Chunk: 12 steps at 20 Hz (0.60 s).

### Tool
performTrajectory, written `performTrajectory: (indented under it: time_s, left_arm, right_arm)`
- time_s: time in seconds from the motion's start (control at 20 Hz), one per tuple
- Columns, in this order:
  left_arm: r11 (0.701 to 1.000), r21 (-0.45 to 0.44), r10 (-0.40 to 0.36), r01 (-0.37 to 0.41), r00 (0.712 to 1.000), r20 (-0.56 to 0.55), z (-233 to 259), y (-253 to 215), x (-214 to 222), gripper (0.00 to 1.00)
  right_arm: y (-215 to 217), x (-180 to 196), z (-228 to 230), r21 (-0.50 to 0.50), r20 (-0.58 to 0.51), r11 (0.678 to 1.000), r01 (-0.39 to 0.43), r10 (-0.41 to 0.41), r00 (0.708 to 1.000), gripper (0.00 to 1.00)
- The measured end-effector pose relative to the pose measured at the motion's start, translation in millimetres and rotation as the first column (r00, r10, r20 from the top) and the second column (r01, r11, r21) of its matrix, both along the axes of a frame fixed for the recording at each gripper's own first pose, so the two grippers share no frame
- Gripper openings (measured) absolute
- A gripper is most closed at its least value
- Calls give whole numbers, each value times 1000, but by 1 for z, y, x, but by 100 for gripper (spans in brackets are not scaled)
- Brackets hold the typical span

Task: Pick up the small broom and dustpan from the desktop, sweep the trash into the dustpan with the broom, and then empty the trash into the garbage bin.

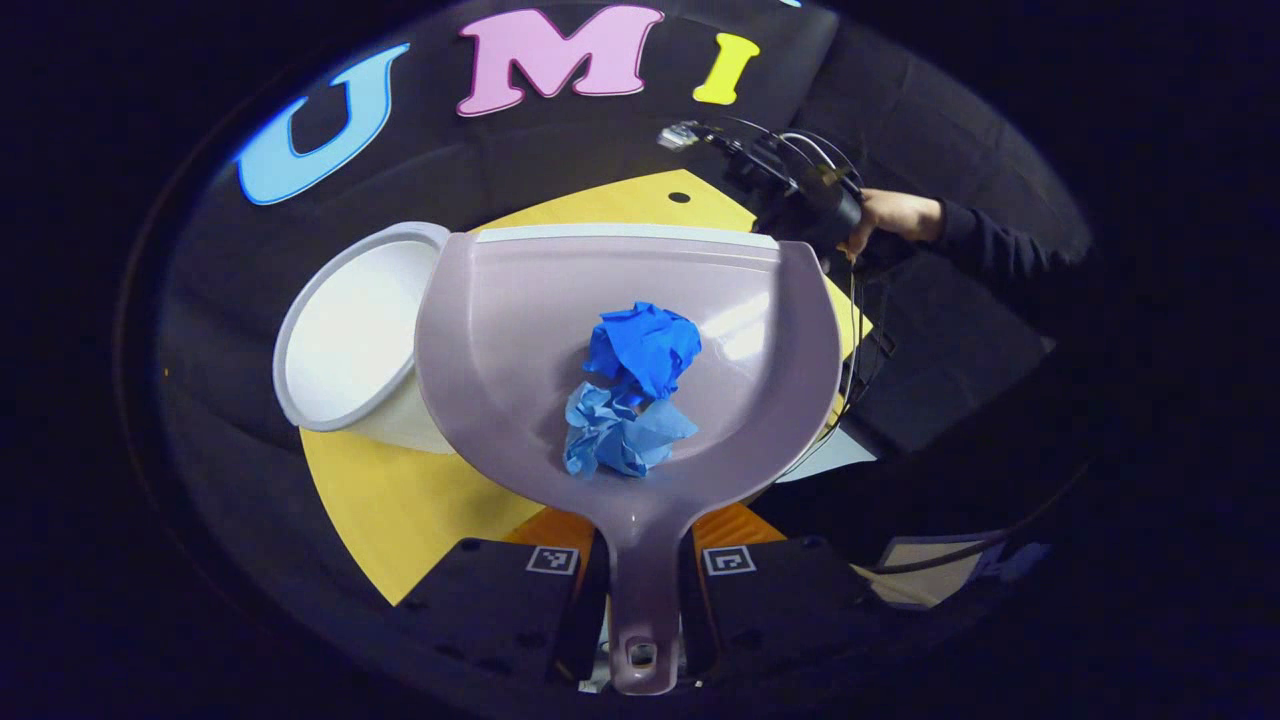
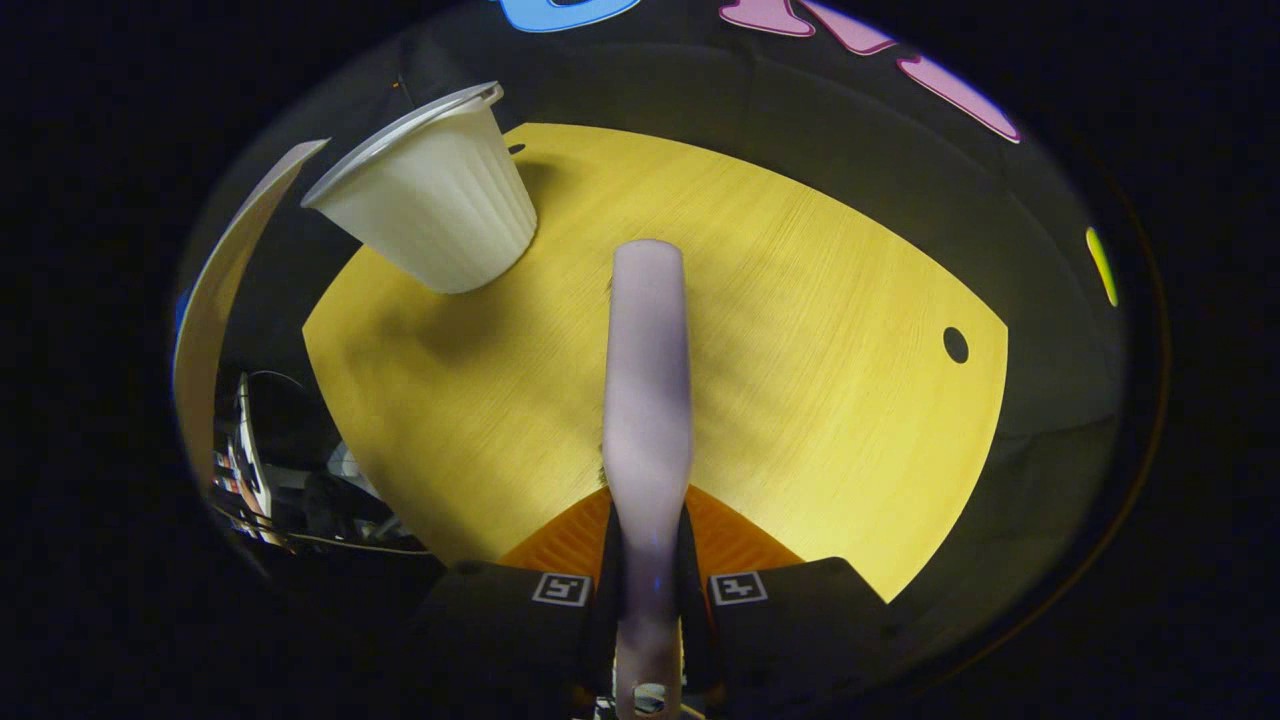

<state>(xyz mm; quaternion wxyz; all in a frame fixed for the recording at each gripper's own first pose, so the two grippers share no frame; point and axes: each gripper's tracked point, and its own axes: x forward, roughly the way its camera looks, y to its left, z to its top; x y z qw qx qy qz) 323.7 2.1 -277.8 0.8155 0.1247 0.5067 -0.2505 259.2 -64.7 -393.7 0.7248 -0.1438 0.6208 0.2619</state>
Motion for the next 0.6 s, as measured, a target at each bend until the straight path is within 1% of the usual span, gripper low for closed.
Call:
performTrajectory:
  time_s: [0.1, 0.2, 0.25, 0.35, 0.45, 0.5, 0.55, 0.6]
  left_arm:
    - [997, -21, 75, -74, 997, 16, 16, 9, 7, 29]
    - [989, 11, 145, -145, 988, 53, 25, 31, 21, 29]
    - [985, 40, 167, -171, 983, 78, 24, 37, 29, 29]
    - [974, 98, 196, -204, 976, 92, 23, 58, 47, 29]
    - [963, 143, 220, -227, 973, 67, 20, 71, 58, 29]
    - [959, 175, 217, -223, 975, 49, 18, 74, 62, 29]
    - [949, 206, 238, -240, 971, 35, 16, 73, 68, 29]
    - [944, 231, 239, -237, 971, 17, 12, 67, 71, 29]
  right_arm:
    - [-4, -1, -7, 27, 7, 1000, 14, -14, 1000, 29]
    - [-8, -2, -16, 47, 4, 999, 25, -25, 1000, 29]
    - [-10, -2, -19, 53, 2, 998, 35, -35, 999, 29]
    - [-9, -3, -22, 66, -2, 996, 59, -59, 998, 29]
    - [-10, -5, -23, 75, -5, 993, 89, -89, 996, 29]
    - [-11, -6, -24, 79, -5, 992, 102, -102, 995, 29]
    - [-12, -7, -24, 83, -2, 990, 112, -112, 994, 29]
    - [-12, -8, -23, 86, -1, 989, 119, -119, 993, 29]
